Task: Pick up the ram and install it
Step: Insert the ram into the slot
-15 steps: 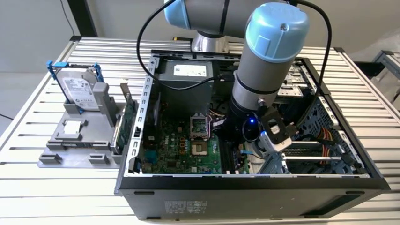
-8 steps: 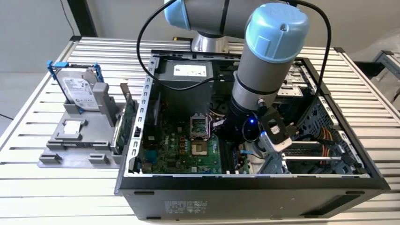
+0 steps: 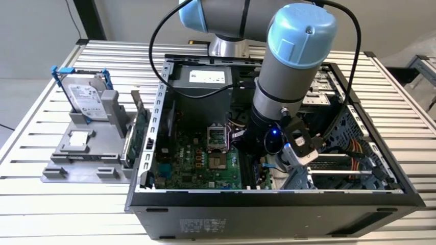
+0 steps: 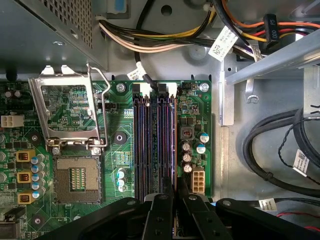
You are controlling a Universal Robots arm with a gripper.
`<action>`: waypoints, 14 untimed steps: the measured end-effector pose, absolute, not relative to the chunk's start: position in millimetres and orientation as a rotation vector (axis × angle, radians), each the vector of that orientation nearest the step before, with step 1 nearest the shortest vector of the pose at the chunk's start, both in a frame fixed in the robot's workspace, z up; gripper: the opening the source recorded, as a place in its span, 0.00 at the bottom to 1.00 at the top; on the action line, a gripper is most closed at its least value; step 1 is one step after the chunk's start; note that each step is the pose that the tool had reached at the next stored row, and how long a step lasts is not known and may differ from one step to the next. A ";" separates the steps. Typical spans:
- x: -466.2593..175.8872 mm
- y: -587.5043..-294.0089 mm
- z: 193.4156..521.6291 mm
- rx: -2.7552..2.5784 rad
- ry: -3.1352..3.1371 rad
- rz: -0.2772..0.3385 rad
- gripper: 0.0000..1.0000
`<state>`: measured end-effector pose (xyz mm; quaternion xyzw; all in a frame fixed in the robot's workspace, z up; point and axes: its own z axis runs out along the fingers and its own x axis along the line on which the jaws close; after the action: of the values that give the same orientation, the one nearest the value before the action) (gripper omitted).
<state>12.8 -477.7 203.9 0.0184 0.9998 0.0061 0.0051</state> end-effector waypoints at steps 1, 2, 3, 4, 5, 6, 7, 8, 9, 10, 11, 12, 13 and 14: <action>12.8 -477.7 203.9 0.058 3.131 0.019 0.00; 12.8 -477.7 203.9 0.058 3.131 0.019 0.00; 12.8 -477.7 203.3 0.058 3.131 0.019 0.00; 12.8 -477.6 202.6 0.058 3.131 0.019 0.00; 12.8 -477.6 202.0 0.058 3.131 0.019 0.00; 12.8 -477.7 201.5 0.058 3.131 0.019 0.00; 12.8 -477.7 201.3 0.058 3.131 0.019 0.00; 12.8 -477.7 201.2 0.058 3.131 0.019 0.00; 12.8 -477.7 201.2 0.058 3.131 0.019 0.00; 12.8 -477.7 201.1 0.058 3.131 0.019 0.00; 12.8 -477.7 201.0 0.058 3.131 0.019 0.00; 12.8 -477.7 201.0 0.058 3.131 0.019 0.00; 12.8 -477.7 201.0 0.058 3.131 0.019 0.00; 12.8 -477.7 201.0 0.058 3.131 0.019 0.00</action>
<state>12.8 -477.7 201.0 0.0184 0.9998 0.0061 0.0051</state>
